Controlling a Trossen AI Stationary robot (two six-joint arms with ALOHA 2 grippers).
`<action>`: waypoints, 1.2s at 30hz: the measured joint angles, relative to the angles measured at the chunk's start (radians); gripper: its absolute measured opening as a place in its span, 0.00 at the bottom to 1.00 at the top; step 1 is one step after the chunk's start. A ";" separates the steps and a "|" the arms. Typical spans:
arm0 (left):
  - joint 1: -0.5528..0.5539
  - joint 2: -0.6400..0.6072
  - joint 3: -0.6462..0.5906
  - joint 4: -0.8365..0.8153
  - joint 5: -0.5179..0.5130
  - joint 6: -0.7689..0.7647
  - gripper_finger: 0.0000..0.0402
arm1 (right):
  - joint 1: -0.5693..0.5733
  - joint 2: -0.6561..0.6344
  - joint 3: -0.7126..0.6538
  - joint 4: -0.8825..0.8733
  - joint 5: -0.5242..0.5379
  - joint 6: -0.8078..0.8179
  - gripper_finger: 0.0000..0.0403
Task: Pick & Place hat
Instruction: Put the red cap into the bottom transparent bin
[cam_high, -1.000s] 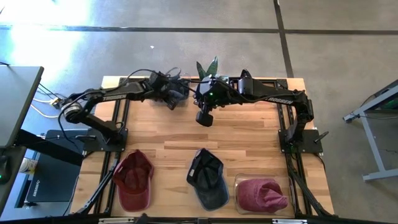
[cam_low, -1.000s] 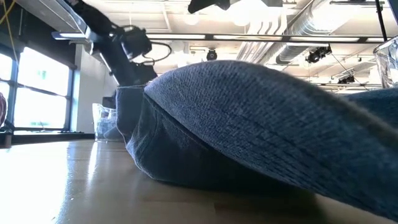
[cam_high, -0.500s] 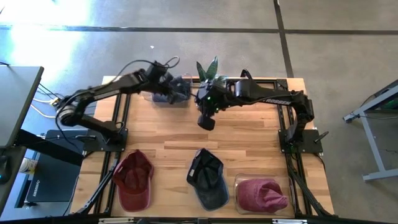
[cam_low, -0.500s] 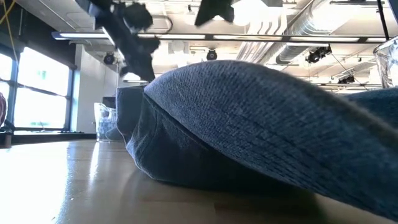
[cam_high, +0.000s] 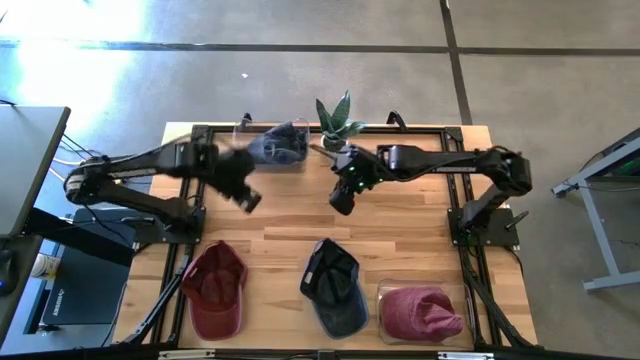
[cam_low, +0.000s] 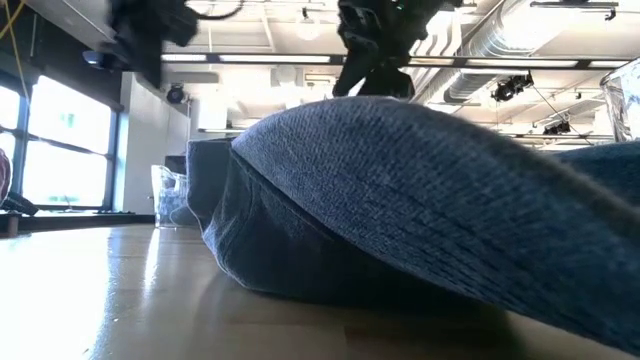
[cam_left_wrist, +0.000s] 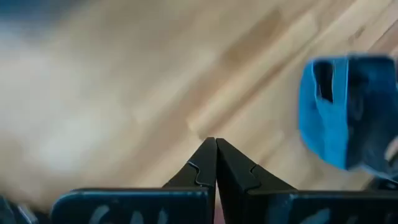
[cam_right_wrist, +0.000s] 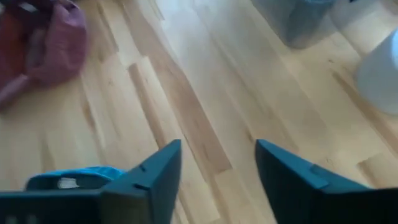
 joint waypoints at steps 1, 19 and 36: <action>-0.061 -0.012 -0.016 -0.007 -0.003 -0.091 0.00 | -0.008 -0.024 -0.035 0.033 -0.020 0.004 0.52; -0.866 0.288 -0.210 0.616 0.170 -1.647 0.52 | -0.078 -0.315 -0.401 0.359 -0.297 -0.173 0.65; -0.877 0.718 0.003 0.386 0.312 -1.565 0.31 | -0.074 -0.463 -0.491 0.374 -0.389 -0.154 0.65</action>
